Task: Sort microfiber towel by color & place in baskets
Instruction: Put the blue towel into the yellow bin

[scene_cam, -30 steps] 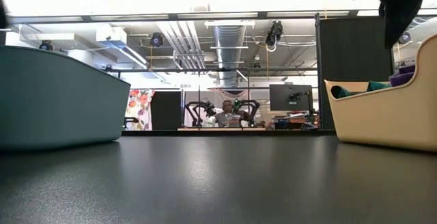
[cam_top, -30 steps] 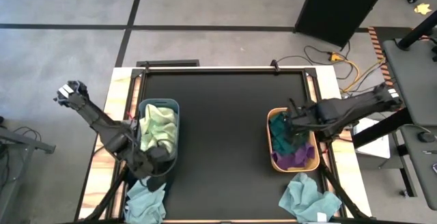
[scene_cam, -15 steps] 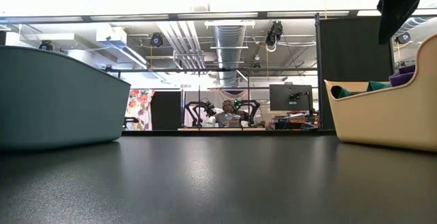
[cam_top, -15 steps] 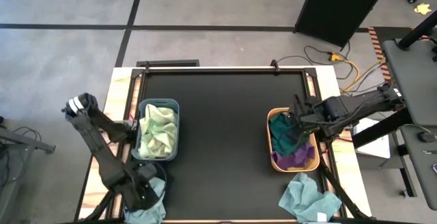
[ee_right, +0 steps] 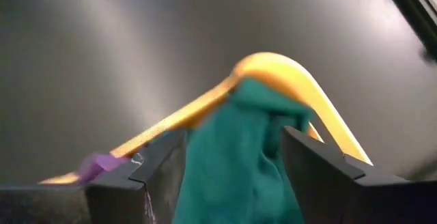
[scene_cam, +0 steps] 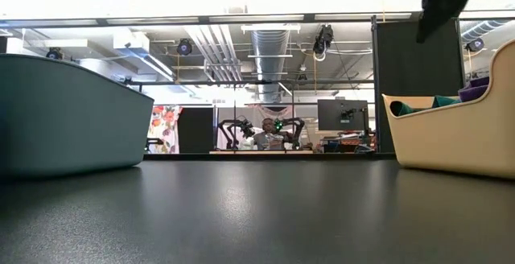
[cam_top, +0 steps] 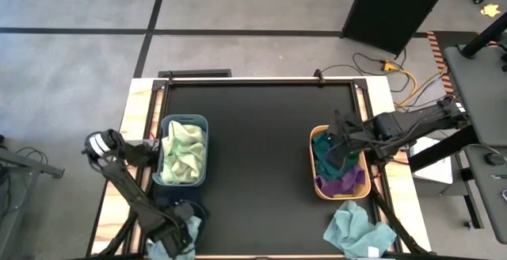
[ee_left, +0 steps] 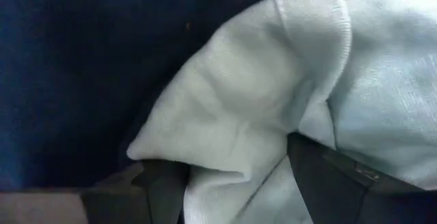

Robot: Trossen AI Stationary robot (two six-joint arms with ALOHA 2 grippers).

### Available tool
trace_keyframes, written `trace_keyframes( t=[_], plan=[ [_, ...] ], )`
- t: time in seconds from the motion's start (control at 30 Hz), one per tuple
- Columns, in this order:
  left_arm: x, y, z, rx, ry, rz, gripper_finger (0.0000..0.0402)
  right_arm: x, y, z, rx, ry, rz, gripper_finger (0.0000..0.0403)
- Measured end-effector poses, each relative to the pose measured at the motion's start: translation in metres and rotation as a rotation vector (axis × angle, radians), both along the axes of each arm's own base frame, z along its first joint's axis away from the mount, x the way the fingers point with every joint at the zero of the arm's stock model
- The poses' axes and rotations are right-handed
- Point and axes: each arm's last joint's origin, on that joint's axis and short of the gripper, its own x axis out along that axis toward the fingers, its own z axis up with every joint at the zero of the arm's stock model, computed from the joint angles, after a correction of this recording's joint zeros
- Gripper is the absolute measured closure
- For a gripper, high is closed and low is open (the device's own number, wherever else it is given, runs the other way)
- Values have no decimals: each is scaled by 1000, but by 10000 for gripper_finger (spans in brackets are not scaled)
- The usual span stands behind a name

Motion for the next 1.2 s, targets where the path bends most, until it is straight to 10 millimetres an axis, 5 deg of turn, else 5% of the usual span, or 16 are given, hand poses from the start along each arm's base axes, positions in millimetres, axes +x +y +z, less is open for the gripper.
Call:
trace_keyframes(
  t=[0.3, 0.7, 0.9, 1.2],
  plan=[
    [62, 23, -18, 152, -301, -184, 171, 51, 16, -3, -58, -200, 228, 176],
    [150, 79, -23, 416, -622, -470, 171, 143, 44, -91, -212, -87, 514, 148],
    [153, 82, -14, 442, -586, -527, 171, 173, 53, -122, -233, -157, 633, 129],
    [126, 48, 27, 520, -402, -574, 171, 197, 55, -154, -112, -253, 658, 134]
  ],
)
